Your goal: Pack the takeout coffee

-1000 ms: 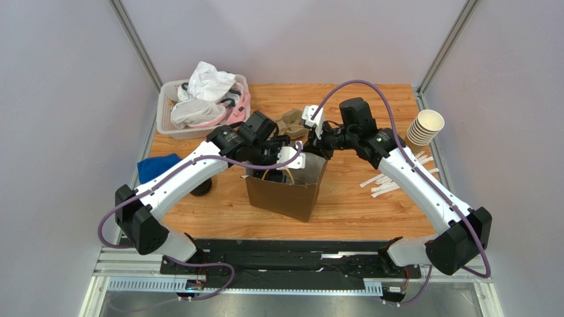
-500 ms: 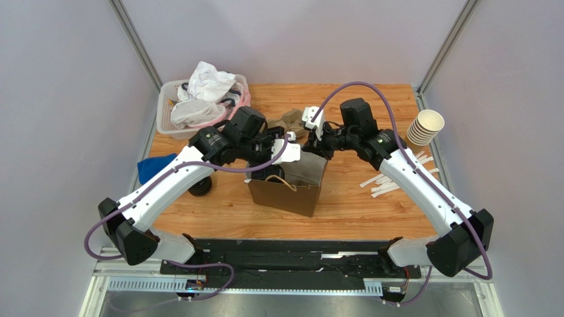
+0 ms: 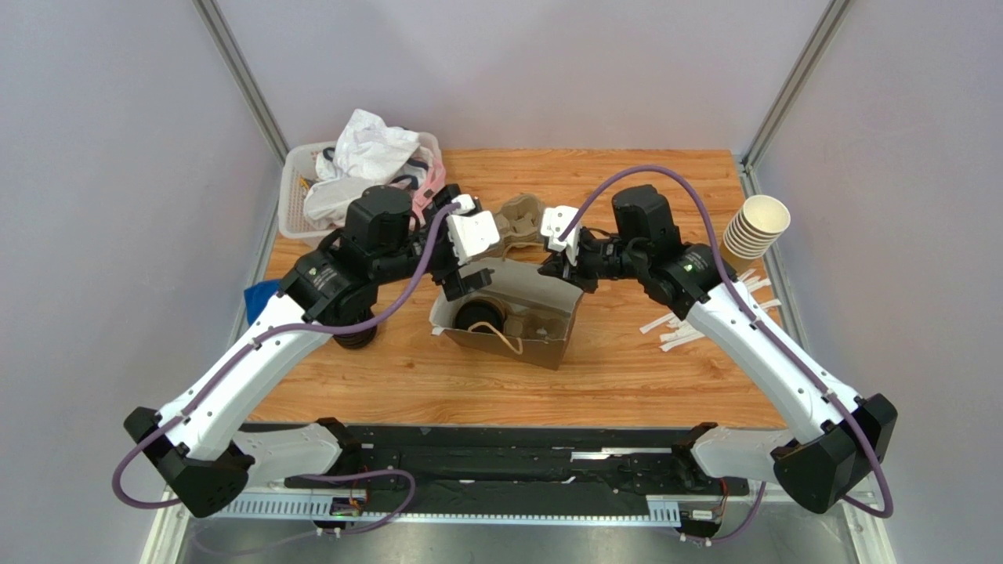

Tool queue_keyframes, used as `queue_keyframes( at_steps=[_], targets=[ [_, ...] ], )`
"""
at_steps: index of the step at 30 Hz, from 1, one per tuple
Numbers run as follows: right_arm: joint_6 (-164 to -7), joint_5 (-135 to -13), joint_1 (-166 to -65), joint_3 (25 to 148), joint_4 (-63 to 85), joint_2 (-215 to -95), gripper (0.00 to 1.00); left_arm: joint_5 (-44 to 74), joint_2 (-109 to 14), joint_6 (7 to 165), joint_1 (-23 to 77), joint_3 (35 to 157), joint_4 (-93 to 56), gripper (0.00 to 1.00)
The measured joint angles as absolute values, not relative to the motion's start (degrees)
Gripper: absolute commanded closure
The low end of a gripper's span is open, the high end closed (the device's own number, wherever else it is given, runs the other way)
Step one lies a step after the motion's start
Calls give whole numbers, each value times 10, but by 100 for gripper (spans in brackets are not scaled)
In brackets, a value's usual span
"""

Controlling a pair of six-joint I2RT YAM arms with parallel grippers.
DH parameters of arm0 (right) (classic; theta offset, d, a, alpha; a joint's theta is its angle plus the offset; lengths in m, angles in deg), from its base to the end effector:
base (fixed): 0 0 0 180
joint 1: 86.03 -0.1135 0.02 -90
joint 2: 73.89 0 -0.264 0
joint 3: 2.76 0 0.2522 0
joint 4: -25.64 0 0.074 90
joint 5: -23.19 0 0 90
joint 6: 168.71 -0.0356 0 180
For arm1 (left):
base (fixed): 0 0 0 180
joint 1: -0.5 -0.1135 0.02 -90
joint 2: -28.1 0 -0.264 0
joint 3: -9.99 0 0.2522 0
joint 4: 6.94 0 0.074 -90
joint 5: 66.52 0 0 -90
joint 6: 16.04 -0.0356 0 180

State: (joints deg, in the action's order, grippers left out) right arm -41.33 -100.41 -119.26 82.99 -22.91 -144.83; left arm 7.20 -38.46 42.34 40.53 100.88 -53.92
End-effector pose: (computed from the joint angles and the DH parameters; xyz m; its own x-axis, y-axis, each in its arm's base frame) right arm 0.2099 0.1610 0.3699 0.1416 -0.5117 -0.8474 -0.9506 0.1685 -0.2606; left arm 0.1809 -0.1650 0.4180 0.1765 0.5090 -0.8425 0.8490 0.3543 0.3919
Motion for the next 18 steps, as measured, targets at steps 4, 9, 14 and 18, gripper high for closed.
queue_keyframes(
  at_steps=[4,9,14,18],
  targets=[
    [-403,-1004,-1198,829,-229,-1445,100,82,-372,458,399,1007,-515,1],
    [-383,-1004,-1205,810,-229,-1424,100,109,-364,502,389,993,-497,1],
    [-367,-1004,-1213,793,-230,-1397,100,140,-363,548,369,988,-495,1],
    [-353,-1005,-1215,784,-230,-1385,100,158,-363,578,356,981,-489,1]
  ],
)
